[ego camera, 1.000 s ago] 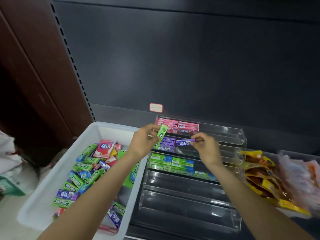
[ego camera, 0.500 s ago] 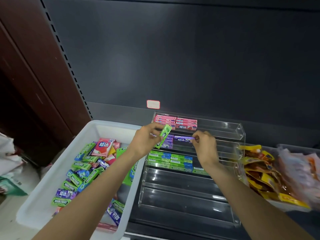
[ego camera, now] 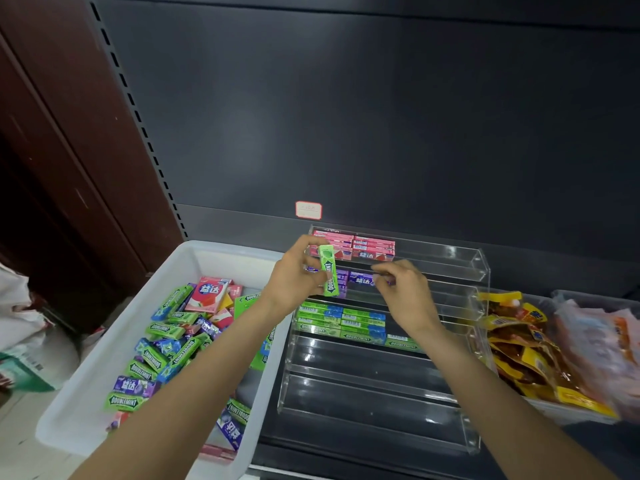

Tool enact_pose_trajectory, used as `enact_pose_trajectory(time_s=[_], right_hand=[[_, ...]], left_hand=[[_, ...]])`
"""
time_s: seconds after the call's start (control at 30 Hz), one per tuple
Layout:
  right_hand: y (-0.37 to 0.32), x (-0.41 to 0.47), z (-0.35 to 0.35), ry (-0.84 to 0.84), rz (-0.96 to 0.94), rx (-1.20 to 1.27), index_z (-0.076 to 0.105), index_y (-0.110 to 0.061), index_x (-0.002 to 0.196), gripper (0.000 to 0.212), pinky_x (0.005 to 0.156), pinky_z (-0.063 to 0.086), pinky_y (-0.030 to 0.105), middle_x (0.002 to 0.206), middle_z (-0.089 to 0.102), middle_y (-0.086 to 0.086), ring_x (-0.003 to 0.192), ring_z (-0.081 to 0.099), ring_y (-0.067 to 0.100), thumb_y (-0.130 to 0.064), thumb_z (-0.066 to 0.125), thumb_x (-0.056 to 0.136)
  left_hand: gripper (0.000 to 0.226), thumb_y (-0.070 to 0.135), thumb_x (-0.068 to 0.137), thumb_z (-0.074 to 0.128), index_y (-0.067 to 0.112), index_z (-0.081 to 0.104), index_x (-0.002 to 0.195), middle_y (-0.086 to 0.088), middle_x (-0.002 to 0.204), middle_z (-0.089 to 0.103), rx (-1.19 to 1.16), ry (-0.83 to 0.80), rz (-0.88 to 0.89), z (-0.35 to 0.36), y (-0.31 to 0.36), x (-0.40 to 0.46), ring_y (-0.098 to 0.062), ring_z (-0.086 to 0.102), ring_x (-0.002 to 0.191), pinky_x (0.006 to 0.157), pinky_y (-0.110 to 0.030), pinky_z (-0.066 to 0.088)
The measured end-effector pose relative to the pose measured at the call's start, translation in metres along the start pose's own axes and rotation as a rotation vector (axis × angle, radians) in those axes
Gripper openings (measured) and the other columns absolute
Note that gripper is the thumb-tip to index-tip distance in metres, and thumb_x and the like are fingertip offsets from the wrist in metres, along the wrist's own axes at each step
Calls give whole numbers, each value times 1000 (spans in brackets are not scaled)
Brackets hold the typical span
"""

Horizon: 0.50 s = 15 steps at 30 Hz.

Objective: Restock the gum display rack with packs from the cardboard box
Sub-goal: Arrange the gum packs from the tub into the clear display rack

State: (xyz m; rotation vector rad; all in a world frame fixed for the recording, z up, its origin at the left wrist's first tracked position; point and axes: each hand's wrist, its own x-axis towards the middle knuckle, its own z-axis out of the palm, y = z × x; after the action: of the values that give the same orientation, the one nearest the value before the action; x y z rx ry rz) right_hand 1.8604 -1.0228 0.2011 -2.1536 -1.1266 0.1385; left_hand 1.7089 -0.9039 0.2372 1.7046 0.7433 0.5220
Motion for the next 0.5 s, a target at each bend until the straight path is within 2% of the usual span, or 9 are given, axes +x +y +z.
enact_pose_trajectory(time_s=[0.07,0.13,0.2,0.3,0.4,0.47,0.5], right_hand=[[-9,-5,-7,-68,-16,194,65,-16,114,24,82,45,11,107,62,-6,92,59,5,-18,56,93],[-12,-10,-12,-149,-12,370,67,-19,109,20,84,51,21,100,68,-7,90,65,6,-20,60,90],[-10,-16,-16,-194,-10,422,68,-19,107,21,84,53,26,96,70,-3,89,66,8,-19,66,86],[3,-23,-20,-171,-3,385,70,-16,100,20,81,54,27,91,70,-2,86,66,12,-13,71,81],[23,-32,-26,-142,27,291,72,-14,98,20,79,53,23,88,71,-1,81,66,10,-8,72,78],[39,-39,-30,-134,53,153,72,-14,100,21,77,49,18,92,69,-1,80,62,8,-8,71,79],[48,-43,-32,-137,69,78,72,-14,101,21,76,47,16,95,67,-2,82,60,8,-9,70,81]], left_hand=[[37,-3,82,66,20,50,106,-4,79,57,-71,0,-1,8,3,-2,-19,65,71,62,-25,58],[33,-1,81,68,19,51,102,-5,77,61,-97,7,21,18,4,-4,-19,66,70,64,-27,59],[31,0,80,69,20,52,96,-6,77,64,-117,5,56,31,4,-7,-19,66,71,64,-27,58],[28,4,81,69,22,52,93,-8,79,67,-75,-22,83,49,-2,-7,-20,66,75,68,-27,57],[24,10,84,68,18,54,102,-2,82,67,137,-92,106,62,-17,-8,-13,64,77,72,-17,50],[27,13,86,66,13,58,112,-4,101,67,401,-176,146,65,-32,-11,-11,61,88,77,-12,44],[30,16,87,65,13,59,116,-4,111,65,532,-225,170,65,-40,-13,-12,59,97,84,-14,43]])
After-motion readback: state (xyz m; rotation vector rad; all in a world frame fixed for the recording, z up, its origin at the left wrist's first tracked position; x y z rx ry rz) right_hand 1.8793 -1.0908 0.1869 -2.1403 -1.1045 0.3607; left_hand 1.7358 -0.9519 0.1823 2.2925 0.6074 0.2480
